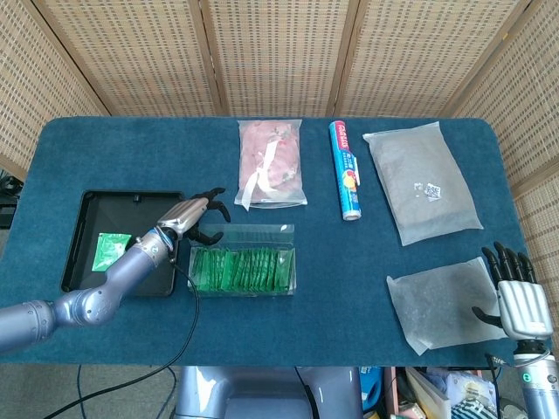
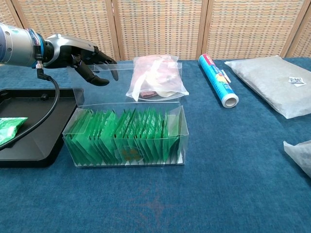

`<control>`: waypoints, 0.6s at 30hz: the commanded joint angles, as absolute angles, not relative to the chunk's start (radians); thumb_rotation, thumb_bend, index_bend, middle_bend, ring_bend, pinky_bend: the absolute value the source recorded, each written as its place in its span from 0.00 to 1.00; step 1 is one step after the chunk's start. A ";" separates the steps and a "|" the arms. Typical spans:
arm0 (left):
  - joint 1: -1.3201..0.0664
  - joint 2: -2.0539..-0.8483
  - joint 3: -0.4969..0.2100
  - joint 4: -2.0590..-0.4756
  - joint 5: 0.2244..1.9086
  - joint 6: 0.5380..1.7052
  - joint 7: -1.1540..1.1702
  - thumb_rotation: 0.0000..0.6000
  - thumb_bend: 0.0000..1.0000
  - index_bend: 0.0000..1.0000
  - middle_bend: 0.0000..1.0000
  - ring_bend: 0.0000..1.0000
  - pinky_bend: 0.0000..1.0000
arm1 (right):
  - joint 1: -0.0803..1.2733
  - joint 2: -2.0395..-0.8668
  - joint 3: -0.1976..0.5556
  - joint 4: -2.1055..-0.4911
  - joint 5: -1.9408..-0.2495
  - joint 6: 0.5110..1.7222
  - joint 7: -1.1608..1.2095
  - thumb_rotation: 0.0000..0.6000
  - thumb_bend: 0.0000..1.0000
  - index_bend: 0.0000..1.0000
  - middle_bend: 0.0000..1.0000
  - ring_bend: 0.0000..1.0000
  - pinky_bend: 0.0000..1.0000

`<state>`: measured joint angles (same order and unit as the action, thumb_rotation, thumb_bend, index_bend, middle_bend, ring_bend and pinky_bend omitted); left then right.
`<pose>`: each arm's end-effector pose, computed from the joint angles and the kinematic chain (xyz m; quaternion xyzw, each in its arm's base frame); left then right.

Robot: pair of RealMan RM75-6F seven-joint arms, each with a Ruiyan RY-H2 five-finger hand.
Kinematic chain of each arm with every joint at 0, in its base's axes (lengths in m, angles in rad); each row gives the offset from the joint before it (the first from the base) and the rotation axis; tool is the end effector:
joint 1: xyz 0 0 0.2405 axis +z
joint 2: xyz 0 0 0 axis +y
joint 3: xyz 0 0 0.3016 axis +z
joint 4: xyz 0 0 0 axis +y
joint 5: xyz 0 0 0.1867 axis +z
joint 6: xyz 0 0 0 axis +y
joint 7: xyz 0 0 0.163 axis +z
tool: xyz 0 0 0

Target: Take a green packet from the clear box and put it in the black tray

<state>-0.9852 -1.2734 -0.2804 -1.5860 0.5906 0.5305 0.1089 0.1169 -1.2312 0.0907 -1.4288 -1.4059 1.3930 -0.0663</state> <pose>-0.1295 0.4395 0.0580 -0.6758 -0.5878 -0.3273 0.3011 -0.3791 -0.2223 0.1765 0.5974 -0.3772 0.3288 0.6267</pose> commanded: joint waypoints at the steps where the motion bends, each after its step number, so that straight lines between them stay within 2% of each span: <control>1: -0.991 -1.273 -0.277 -1.579 0.581 0.513 0.086 1.00 0.50 0.47 0.00 0.00 0.00 | 0.118 -1.232 0.090 -1.427 -1.405 1.391 -0.068 1.00 0.00 0.00 0.00 0.00 0.00; 9: -1.013 -1.255 -0.270 -1.553 0.567 0.400 -0.005 1.00 0.54 0.58 0.00 0.00 0.00 | 0.119 -1.236 0.091 -1.423 -1.399 1.386 -0.071 1.00 0.00 0.00 0.00 0.00 0.00; 15: -1.020 -1.223 -0.295 -1.533 0.541 0.250 -0.134 1.00 0.59 0.58 0.00 0.00 0.00 | 0.120 -1.237 0.090 -1.422 -1.396 1.382 -0.073 1.00 0.00 0.00 0.00 0.00 0.00; 16: -1.018 -1.224 -0.297 -1.526 0.549 0.240 -0.144 1.00 0.59 0.56 0.00 0.00 0.00 | 0.120 -1.237 0.090 -1.422 -1.396 1.382 -0.073 1.00 0.00 0.00 0.00 0.00 0.00; 17: -1.015 -1.226 -0.297 -1.518 0.563 0.232 -0.154 1.00 0.59 0.49 0.00 0.00 0.00 | 0.119 -1.237 0.090 -1.423 -1.395 1.382 -0.072 1.00 0.00 0.00 0.00 0.00 0.00; 18: -1.012 -1.229 -0.298 -1.513 0.575 0.228 -0.161 1.00 0.59 0.37 0.00 0.00 0.00 | 0.119 -1.237 0.090 -1.423 -1.395 1.383 -0.072 1.00 0.00 0.00 0.00 0.00 0.00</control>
